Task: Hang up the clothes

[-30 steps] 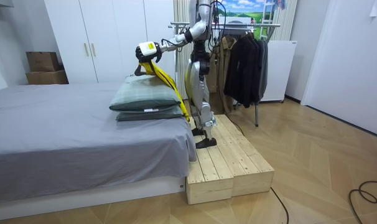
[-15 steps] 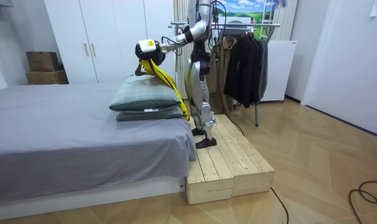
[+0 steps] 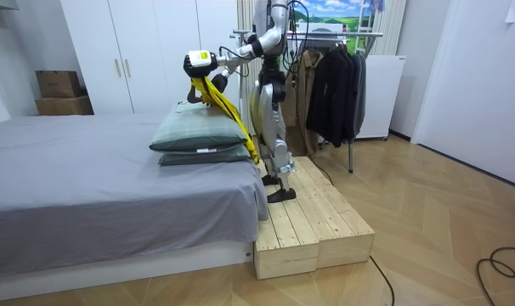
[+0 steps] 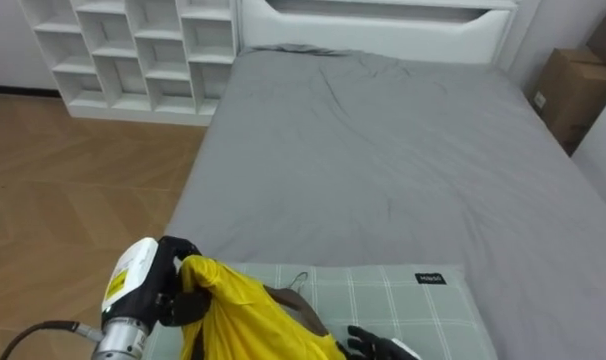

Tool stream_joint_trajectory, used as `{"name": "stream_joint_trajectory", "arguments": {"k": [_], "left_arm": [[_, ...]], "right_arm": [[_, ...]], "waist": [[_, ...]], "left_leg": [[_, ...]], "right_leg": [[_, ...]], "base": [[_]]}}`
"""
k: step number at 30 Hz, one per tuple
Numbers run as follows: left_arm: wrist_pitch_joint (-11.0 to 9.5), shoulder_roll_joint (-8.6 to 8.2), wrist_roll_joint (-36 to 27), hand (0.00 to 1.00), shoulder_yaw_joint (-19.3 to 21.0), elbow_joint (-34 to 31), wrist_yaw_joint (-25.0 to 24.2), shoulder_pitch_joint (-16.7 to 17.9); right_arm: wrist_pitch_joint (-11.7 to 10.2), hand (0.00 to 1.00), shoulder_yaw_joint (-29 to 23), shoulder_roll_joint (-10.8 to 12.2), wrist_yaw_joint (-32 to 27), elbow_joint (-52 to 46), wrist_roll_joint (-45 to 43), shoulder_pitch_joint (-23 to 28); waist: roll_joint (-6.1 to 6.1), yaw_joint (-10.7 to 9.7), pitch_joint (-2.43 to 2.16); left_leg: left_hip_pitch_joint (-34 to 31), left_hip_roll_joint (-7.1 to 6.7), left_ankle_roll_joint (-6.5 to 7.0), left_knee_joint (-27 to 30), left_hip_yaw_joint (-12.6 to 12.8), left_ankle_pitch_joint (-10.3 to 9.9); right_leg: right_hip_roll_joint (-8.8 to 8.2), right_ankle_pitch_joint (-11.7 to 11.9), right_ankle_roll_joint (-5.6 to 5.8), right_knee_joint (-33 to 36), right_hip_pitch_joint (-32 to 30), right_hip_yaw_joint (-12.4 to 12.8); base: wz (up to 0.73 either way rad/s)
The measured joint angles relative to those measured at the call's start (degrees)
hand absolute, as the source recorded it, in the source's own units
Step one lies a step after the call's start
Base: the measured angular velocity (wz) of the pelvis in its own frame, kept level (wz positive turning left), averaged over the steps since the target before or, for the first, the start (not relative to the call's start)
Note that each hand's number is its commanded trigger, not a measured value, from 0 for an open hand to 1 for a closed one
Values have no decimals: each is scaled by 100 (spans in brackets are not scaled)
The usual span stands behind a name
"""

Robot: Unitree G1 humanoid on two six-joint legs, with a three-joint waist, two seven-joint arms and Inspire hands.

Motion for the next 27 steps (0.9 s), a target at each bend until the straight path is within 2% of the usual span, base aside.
{"name": "stream_joint_trajectory", "arguments": {"k": [4, 6, 9, 12, 18, 27], "left_arm": [[-104, 126, 225, 100, -108, -311, 17, 1], [-280, 137, 221, 100, -126, -446, 39, 1], [-426, 185, 224, 100, -186, -561, 171, 1], [-440, 273, 286, 100, -335, -949, 219, 52], [-716, 258, 673, 100, -363, -1598, 298, 85], [-725, 245, 674, 100, -447, -1614, 465, 85]], "right_arm": [[-140, 0, 6, 27, -10, 295, -1, 0], [-203, 0, 26, 28, -88, 323, -3, 2], [-216, 0, 40, 61, -218, 347, -2, 2], [-283, 0, 39, 128, -431, 418, -9, 2], [-433, 0, 35, 175, -615, 549, -32, -1], [-500, 0, 36, 200, -794, 651, -32, -2]], "waist": [[15, -4, 3], [43, -2, -6], [59, -13, -14], [71, -22, -13], [89, -70, -10], [134, -87, -7]], "left_leg": [[-9, -20, 3, 22, 1, 2], [-27, -41, 4, 27, -2, 2], [-27, -45, -4, 34, 0, 7], [-55, -41, -6, 103, -3, 6], [-52, -39, -7, 114, 3, 6], [-35, -43, -6, 114, 33, 6]], "right_leg": [[-11, -2, 3, 1, 5, 13], [-10, -2, 5, 7, 6, 17], [4, 1, 6, 8, 15, 18], [9, 1, 6, 4, 9, -1], [3, 1, 6, 3, 18, 0], [-3, 0, 7, 5, 23, 14]], "base": [[-2], [0], [0], [4], [1], [0]]}}
